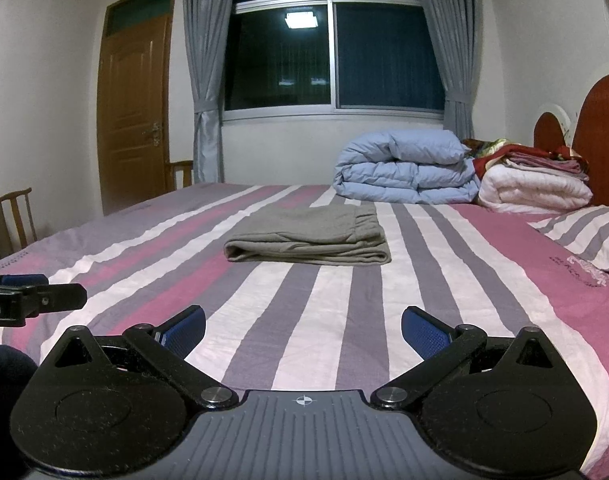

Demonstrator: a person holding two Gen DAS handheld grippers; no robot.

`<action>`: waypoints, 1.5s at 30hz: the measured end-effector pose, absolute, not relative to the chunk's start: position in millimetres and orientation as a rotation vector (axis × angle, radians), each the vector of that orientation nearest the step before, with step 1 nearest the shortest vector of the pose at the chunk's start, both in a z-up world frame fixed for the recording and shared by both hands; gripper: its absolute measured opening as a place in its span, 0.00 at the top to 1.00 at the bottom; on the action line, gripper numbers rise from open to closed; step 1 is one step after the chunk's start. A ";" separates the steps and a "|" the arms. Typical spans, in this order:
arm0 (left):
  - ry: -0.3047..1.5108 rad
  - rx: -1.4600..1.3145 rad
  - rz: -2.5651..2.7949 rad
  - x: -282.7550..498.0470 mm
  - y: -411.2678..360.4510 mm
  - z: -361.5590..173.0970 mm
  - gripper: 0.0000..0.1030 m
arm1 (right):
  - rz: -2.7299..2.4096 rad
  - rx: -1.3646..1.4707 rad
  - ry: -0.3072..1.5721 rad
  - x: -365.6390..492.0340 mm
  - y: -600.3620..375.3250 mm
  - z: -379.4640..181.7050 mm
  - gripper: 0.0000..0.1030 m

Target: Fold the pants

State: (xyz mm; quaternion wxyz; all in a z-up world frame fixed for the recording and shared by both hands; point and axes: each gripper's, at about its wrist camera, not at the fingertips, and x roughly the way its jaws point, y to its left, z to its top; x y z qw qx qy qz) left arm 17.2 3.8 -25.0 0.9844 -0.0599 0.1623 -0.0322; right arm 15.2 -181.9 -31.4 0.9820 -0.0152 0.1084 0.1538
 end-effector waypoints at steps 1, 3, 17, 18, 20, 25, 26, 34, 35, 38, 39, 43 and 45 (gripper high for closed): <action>0.327 -0.121 -0.065 17.4 3.8 -25.1 0.06 | 0.310 -0.030 0.218 15.3 -182.3 -31.4 0.00; 0.326 -0.120 -0.064 17.3 3.5 -25.1 0.06 | 0.310 -0.031 0.218 15.5 -183.0 -31.3 0.00; 0.327 -0.115 -0.073 17.2 3.5 -23.3 0.06 | 0.303 -0.025 0.215 14.8 -182.4 -30.6 0.00; 0.327 -0.116 -0.075 17.2 3.5 -23.4 0.06 | 0.303 -0.026 0.214 14.6 -182.5 -30.6 0.00; 0.327 -0.115 -0.074 17.3 3.8 -22.9 0.06 | 0.304 -0.027 0.215 14.8 -182.9 -30.6 0.00; 0.327 -0.116 -0.077 17.3 3.8 -23.1 0.06 | 0.304 -0.027 0.214 14.7 -182.8 -30.5 0.00; 0.326 -0.114 -0.078 17.0 3.7 -22.7 0.06 | 0.304 -0.027 0.214 14.9 -183.0 -30.4 0.00; 0.322 -0.111 -0.089 16.8 3.9 -20.9 0.06 | 0.304 -0.027 0.215 14.7 -182.6 -30.5 0.00; 0.323 -0.110 -0.091 17.0 3.9 -20.7 0.06 | 0.304 -0.027 0.215 14.7 -182.6 -30.6 0.00; 0.321 -0.109 -0.092 17.5 4.4 -20.7 0.06 | 0.303 -0.027 0.215 14.8 -182.5 -30.5 0.00; 0.320 -0.110 -0.095 17.9 4.4 -20.5 0.06 | 0.303 -0.027 0.215 14.5 -182.0 -30.6 0.00; 0.311 -0.113 -0.097 18.7 4.9 -20.2 0.07 | 0.303 -0.027 0.215 14.4 -181.8 -30.6 0.00; 0.300 -0.123 -0.103 17.9 7.0 -19.4 0.09 | 0.303 -0.027 0.215 14.5 -181.9 -30.5 0.00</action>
